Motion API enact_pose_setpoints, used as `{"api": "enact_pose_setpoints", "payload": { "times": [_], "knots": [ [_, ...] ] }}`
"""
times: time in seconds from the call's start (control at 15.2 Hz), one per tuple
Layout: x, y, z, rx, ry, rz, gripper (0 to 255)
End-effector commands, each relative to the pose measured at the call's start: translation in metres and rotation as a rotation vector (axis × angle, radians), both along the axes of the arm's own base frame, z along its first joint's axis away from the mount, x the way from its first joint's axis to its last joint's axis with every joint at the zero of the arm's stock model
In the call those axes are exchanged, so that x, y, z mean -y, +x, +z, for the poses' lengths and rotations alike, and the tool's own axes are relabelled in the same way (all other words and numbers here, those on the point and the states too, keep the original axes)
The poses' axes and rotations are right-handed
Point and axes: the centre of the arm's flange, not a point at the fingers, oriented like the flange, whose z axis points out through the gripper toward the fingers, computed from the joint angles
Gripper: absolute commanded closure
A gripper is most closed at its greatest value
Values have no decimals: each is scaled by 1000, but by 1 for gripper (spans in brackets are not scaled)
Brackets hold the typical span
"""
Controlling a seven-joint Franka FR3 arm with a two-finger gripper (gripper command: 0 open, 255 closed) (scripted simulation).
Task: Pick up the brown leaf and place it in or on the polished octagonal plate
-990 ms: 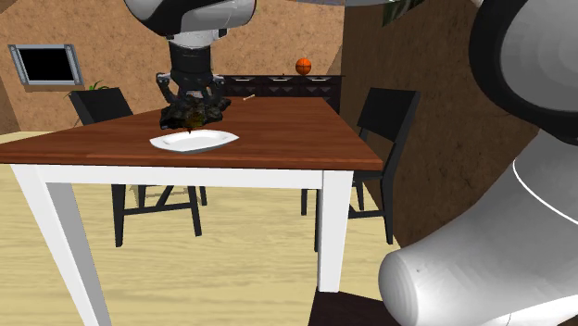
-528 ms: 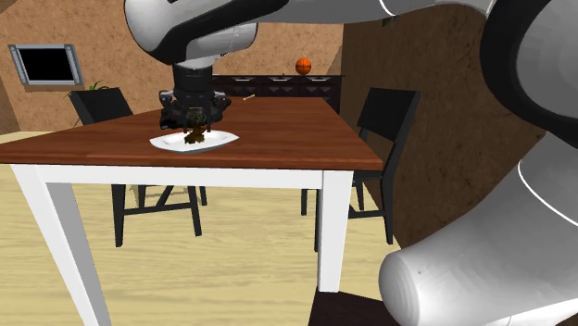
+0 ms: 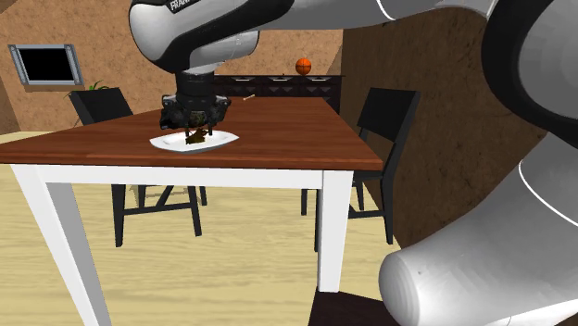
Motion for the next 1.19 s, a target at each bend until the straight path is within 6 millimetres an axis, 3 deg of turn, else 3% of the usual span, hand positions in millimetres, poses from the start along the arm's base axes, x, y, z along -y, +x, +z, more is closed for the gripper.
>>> {"api": "enact_pose_setpoints", "payload": {
  "times": [0.0,0.07,0.4,0.66,1.12],
  "knots": [
    [-1,-3,-4,-6,-6,6,255],
    [-1,-3,-4,-6,-6,6,0],
    [-1,-3,-4,-6,-6,6,0],
    [14,-20,41,-6,-6,6,0],
    [14,-20,41,-6,-6,6,0]
  ]
}}
